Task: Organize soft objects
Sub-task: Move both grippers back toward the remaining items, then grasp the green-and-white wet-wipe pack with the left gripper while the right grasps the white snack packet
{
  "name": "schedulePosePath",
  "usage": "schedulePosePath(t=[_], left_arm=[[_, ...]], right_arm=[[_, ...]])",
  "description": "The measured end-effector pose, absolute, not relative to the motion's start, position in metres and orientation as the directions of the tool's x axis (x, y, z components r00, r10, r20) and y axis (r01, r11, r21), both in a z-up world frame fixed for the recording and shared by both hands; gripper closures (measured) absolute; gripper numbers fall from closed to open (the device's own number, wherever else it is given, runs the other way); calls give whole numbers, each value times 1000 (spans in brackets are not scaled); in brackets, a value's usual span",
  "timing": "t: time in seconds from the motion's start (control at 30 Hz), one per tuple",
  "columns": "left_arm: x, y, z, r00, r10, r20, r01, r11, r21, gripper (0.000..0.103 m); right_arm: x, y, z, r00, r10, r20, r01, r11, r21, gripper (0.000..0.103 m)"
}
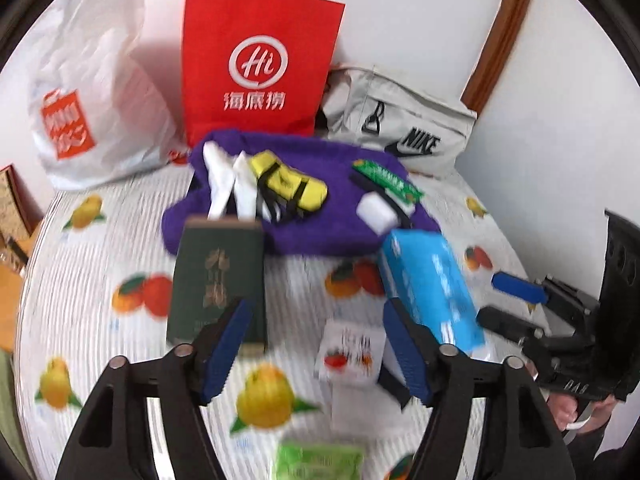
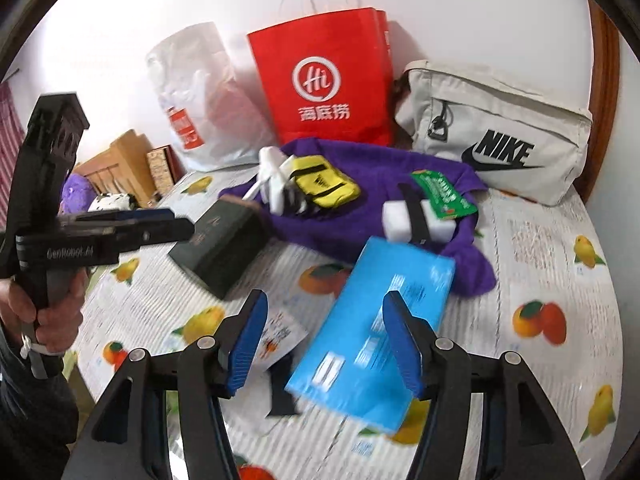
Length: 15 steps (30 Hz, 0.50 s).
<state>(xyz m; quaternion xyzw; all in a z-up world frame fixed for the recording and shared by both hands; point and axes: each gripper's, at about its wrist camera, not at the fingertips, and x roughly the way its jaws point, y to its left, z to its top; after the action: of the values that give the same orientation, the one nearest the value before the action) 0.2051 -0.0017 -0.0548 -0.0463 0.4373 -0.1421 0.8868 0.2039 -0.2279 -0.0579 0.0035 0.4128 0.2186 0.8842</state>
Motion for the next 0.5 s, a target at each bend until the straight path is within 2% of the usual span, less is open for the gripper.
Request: schedulePosePath(t=[0.2, 0.33, 0.5], left_arm=[[159, 0, -85, 532, -302, -791, 204, 952, -226, 19], [137, -6, -112, 508, -258, -822, 229, 960, -160, 19], [126, -14, -139, 461, -289, -839, 265, 947, -181, 19]], right_arm=[[173, -229, -65, 553, 390, -737, -379, 905, 194, 43], [154, -231, -69, 549, 374, -748, -373, 910, 181, 43], [136, -232, -80, 540, 350, -766, -349, 921, 174, 43]])
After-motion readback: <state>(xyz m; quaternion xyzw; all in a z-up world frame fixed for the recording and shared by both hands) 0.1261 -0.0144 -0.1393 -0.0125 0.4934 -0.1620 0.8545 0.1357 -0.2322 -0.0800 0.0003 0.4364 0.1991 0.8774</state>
